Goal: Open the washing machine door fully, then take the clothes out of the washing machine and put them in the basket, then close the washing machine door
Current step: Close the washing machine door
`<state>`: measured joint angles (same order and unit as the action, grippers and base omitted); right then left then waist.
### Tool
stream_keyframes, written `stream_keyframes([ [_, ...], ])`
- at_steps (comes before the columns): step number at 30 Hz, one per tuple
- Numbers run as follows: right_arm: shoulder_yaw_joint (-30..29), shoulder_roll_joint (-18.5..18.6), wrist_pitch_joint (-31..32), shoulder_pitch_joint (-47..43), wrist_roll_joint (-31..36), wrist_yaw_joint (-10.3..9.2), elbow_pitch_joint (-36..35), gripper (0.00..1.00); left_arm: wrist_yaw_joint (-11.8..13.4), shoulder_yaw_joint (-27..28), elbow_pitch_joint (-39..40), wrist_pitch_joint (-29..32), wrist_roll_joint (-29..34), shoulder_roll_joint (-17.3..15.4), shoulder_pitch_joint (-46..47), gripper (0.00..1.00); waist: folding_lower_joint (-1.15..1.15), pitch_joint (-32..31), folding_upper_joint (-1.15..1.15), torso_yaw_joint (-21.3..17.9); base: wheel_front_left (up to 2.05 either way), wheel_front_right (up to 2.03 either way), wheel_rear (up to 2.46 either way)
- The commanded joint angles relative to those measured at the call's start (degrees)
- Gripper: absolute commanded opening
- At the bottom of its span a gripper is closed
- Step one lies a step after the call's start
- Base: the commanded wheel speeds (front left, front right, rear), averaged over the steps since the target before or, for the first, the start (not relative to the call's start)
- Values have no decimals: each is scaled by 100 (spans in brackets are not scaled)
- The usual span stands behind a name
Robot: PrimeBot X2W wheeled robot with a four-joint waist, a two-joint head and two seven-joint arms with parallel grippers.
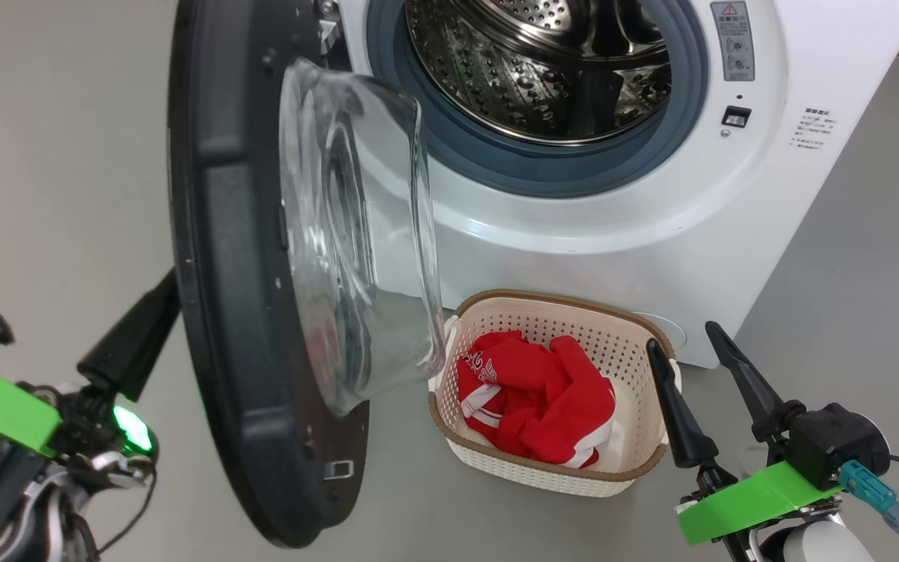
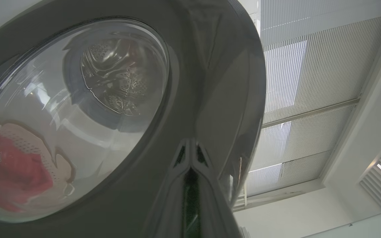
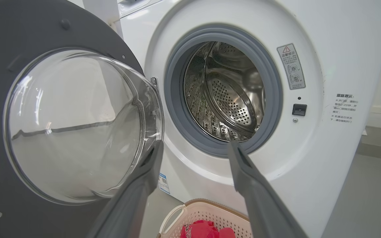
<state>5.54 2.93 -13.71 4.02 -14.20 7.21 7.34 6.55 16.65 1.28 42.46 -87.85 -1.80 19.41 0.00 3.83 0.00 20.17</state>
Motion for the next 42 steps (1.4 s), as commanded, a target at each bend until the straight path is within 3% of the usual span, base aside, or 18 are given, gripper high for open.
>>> stream_keyframes([
  [1,132,-4,-76,242,-67,28,-123,100,6,-13,253,-17,-114,-109,-19,0,0,6,0,-31,0,0,0],
  [21,190,-5,-119,283,-140,28,-31,100,78,-1065,578,-608,-687,-108,-392,0,0,26,0,-496,0,0,0],
  [42,182,-5,-128,357,-235,28,-91,100,-190,-1588,135,-1219,-1157,-108,-75,0,0,224,0,-1281,0,0,0],
])
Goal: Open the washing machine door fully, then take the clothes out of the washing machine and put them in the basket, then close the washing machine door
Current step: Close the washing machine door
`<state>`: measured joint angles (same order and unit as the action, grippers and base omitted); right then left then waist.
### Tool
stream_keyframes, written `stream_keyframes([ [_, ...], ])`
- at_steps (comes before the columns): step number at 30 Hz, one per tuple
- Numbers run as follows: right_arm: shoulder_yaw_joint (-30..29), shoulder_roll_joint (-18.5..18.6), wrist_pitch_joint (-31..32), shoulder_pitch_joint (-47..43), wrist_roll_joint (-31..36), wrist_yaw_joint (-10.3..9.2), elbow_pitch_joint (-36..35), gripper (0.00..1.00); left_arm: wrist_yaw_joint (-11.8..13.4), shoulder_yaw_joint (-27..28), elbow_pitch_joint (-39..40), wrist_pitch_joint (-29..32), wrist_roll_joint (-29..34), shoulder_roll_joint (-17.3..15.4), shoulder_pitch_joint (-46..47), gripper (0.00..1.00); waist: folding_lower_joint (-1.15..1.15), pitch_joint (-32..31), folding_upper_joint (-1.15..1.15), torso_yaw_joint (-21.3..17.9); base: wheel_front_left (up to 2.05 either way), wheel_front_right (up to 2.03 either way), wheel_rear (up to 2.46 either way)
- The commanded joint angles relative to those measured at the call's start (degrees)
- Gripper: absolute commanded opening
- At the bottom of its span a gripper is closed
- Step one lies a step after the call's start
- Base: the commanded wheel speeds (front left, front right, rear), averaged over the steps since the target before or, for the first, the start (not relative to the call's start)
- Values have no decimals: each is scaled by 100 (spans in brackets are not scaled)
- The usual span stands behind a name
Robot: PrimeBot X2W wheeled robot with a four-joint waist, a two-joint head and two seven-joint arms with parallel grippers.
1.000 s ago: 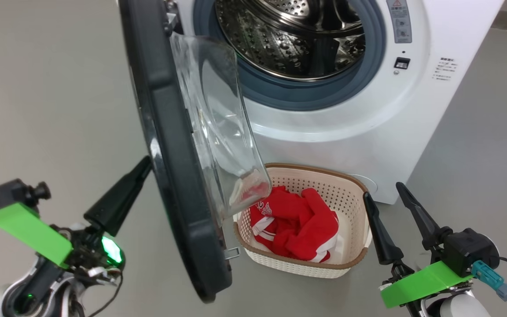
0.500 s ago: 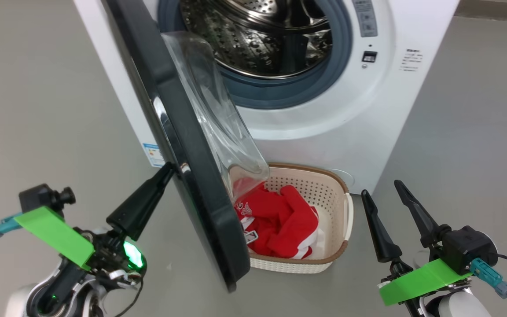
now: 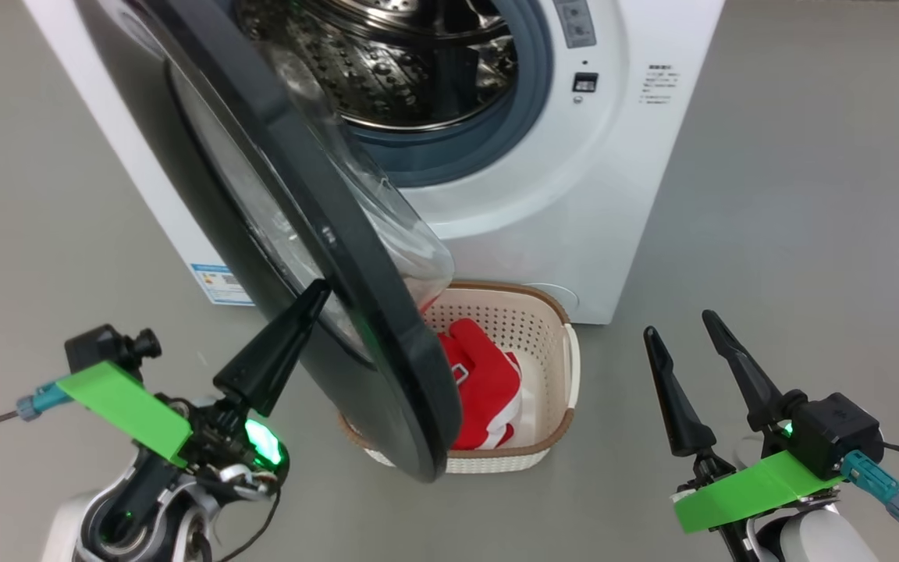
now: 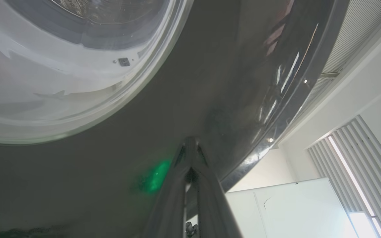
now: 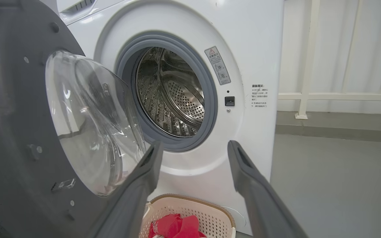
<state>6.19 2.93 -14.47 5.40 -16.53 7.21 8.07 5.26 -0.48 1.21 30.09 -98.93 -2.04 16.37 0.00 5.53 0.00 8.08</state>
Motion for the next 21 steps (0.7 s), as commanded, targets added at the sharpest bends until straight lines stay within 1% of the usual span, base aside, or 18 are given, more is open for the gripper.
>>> stream_keyframes([
  [1,117,-5,-52,226,-5,28,-166,100,-84,101,121,-16,-58,-84,256,0,0,69,0,-110,0,0,0],
  [10,103,-5,-52,292,-41,28,-195,100,-203,-107,-83,-378,-114,-84,529,0,0,190,0,-423,0,0,0],
  [21,111,-5,-52,384,-93,28,-209,100,-478,-312,-447,-1046,-210,-84,996,0,0,347,0,-782,0,0,0],
])
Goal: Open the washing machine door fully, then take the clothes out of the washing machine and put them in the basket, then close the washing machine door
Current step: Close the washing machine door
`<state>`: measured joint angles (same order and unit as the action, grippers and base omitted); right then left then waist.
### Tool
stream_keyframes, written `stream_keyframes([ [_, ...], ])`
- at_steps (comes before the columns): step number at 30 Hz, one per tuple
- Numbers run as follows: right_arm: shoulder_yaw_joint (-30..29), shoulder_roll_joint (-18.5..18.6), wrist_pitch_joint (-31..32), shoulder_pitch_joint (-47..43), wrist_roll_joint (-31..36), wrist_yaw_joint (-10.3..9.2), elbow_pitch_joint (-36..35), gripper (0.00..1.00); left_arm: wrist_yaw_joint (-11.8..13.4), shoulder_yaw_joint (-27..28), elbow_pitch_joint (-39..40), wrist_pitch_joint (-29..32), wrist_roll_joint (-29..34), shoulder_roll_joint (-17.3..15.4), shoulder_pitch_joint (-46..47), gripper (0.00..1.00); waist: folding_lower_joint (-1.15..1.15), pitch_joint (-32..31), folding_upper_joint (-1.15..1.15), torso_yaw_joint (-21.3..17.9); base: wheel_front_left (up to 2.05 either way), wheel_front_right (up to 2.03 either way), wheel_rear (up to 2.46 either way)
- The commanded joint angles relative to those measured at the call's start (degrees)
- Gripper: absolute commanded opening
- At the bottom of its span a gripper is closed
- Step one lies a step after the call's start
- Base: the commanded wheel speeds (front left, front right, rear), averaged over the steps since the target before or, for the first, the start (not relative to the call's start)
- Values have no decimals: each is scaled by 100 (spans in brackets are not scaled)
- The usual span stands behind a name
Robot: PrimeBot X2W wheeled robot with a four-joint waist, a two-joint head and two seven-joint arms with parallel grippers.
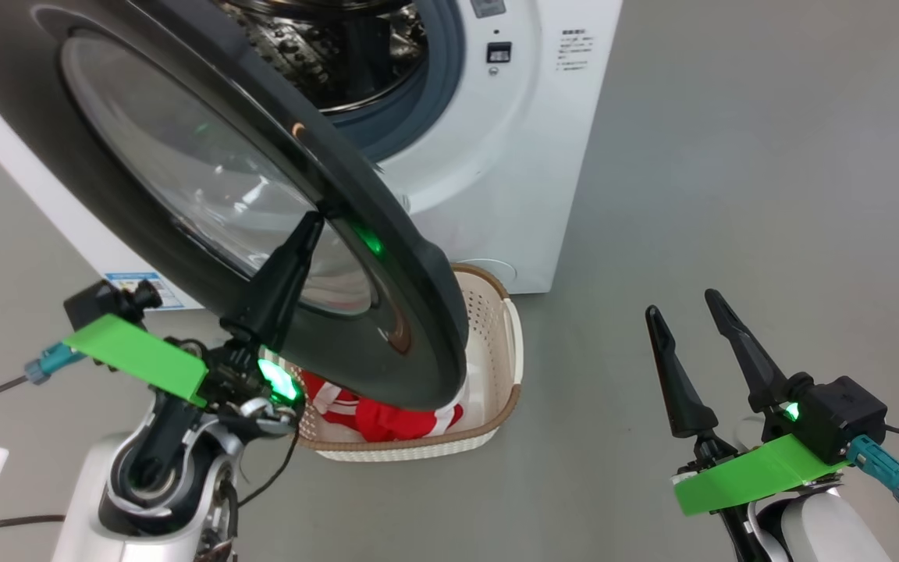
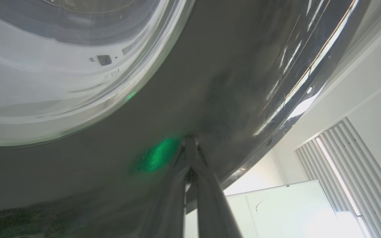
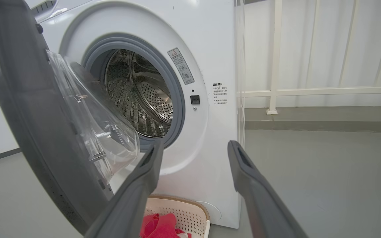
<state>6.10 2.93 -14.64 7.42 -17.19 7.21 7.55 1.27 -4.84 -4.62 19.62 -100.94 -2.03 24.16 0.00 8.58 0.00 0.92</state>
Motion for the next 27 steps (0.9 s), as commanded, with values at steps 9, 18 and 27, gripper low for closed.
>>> stream_keyframes([
  [9,138,-5,-36,217,-128,28,-194,100,-262,18,-213,-361,236,-91,625,0,0,167,0,-424,0,0,0],
  [18,70,-5,-36,283,-146,28,-249,100,-324,41,-547,-689,432,-89,1110,0,0,383,0,-656,0,0,0],
  [27,48,-5,-36,378,-122,28,-294,100,-444,-4,-874,-985,583,-87,1634,0,0,635,0,-723,0,0,0],
])
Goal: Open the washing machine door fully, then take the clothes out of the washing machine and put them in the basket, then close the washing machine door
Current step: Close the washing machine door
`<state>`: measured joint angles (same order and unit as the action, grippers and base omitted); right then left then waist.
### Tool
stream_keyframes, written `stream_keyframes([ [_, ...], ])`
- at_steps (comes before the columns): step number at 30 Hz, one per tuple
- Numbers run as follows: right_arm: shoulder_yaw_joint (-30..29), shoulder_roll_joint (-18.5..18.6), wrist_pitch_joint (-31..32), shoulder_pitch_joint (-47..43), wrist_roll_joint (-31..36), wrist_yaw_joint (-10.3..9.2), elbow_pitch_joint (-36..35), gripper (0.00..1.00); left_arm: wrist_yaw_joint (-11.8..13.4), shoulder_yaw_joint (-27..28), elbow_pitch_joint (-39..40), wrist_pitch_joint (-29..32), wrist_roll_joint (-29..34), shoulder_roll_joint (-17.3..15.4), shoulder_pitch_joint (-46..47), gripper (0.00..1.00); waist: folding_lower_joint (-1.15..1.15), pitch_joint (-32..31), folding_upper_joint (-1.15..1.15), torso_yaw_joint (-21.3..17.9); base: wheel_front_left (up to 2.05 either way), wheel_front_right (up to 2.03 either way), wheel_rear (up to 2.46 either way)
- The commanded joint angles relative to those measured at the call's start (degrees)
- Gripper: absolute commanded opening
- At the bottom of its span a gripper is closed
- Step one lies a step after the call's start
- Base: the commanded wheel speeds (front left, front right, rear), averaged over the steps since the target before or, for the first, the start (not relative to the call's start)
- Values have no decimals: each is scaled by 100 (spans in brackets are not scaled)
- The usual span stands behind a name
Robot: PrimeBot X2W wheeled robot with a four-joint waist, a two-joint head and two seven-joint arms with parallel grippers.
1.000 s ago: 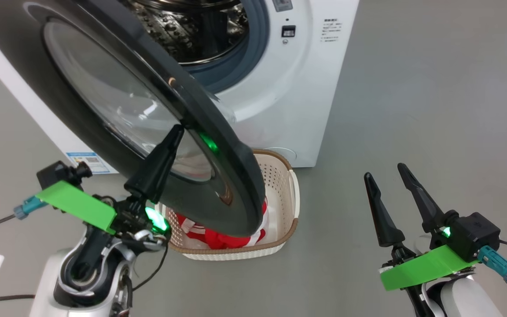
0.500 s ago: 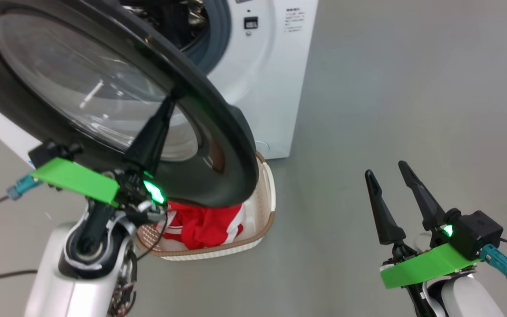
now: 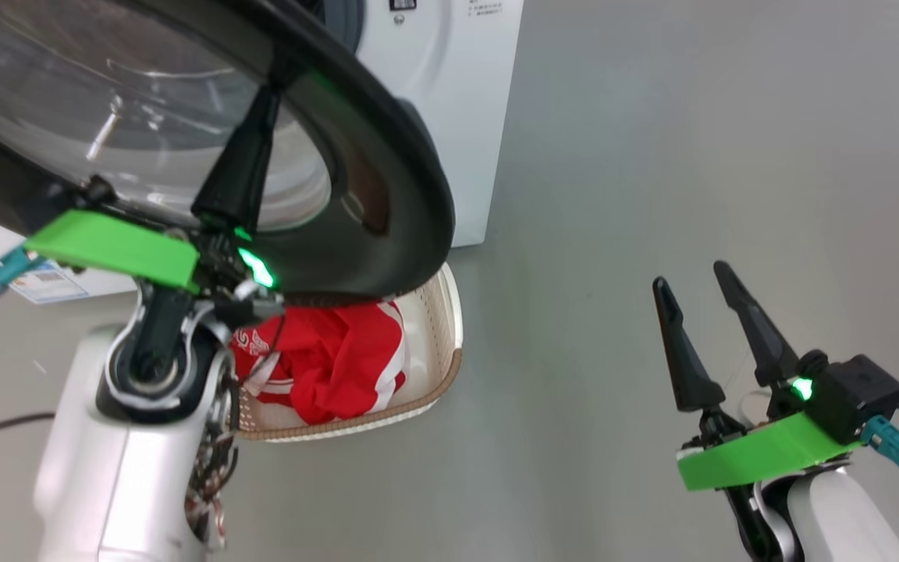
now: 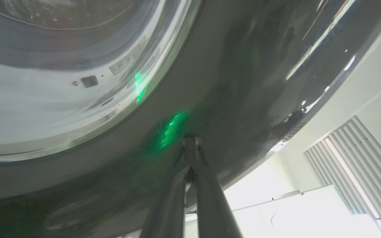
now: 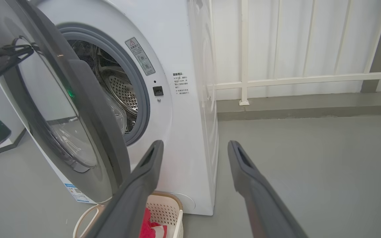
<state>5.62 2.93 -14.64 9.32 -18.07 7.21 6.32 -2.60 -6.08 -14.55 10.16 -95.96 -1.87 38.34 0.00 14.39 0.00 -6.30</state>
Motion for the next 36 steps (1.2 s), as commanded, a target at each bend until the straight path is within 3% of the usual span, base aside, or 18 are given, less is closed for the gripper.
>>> stream_keyframes([
  [1,91,-5,-36,200,-19,28,-176,100,-55,119,56,-114,112,-103,289,0,0,85,0,10,0,0,0],
  [23,134,-5,-36,465,117,28,-221,100,-370,-322,-998,-905,61,-101,1700,0,0,684,0,-128,0,0,0],
  [36,47,-5,-36,532,133,28,-191,100,-469,-479,-1192,-944,168,-114,1764,0,0,676,0,-95,0,0,0],
])
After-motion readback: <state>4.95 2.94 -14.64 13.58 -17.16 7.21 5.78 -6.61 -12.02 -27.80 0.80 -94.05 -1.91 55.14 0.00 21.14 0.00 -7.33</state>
